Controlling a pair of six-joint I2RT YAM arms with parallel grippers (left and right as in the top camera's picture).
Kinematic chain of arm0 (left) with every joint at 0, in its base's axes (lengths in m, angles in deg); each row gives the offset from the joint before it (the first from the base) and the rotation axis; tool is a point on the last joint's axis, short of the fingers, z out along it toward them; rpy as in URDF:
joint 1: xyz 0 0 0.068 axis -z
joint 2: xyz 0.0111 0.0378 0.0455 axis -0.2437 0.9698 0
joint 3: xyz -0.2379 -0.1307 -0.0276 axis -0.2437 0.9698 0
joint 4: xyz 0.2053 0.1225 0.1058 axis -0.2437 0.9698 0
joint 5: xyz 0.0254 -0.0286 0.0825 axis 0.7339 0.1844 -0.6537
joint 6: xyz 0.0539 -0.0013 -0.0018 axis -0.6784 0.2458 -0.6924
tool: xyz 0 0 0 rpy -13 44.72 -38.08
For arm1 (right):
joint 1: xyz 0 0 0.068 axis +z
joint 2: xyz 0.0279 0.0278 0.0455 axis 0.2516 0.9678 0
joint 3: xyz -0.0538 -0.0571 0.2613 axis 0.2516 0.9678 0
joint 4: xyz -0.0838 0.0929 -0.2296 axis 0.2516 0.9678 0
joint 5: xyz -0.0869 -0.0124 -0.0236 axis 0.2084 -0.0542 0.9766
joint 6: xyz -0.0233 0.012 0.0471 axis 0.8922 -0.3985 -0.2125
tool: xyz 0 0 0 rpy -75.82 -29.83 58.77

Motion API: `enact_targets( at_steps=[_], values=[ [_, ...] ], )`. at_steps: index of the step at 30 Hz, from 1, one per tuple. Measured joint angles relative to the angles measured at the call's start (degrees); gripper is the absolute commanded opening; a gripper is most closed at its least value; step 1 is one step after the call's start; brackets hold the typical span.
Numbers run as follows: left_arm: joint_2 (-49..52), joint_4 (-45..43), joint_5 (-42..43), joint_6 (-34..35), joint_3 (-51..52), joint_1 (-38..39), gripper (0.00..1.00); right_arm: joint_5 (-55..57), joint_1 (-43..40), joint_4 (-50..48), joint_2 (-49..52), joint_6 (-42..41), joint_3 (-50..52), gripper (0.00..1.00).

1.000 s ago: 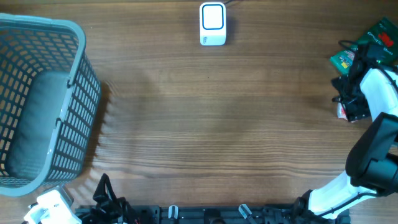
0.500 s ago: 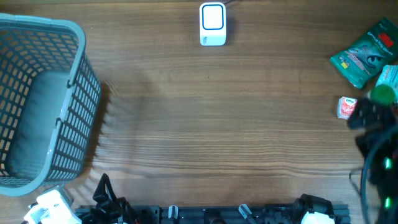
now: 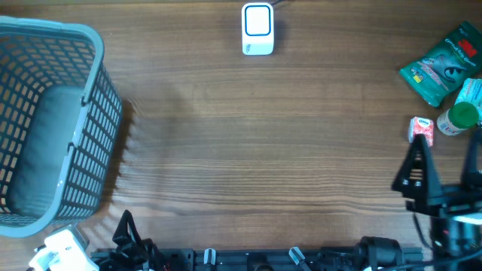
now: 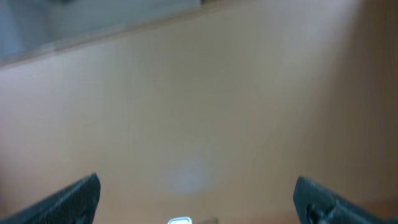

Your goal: Scan the item barcode

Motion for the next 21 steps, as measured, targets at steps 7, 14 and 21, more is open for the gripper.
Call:
enact_targets(
  at_steps=[7, 14, 21],
  values=[
    [0.0, 0.0, -0.02, 0.0, 0.0, 0.0, 1.0, 1.79, 1.16, -24.83, -12.22, 0.61, 32.3, 1.0],
    [0.0, -0.02, 0.0, 0.0, 0.0, 0.0, 1.0, 3.82, 1.22, -23.58, -12.37, 0.63, 44.5, 1.0],
    [0.0, 0.0, 0.0, 0.0, 0.0, 0.0, 1.0, 5.46, 1.22, -13.14, -12.28, 0.63, 46.88, 1.0]
  ],
)
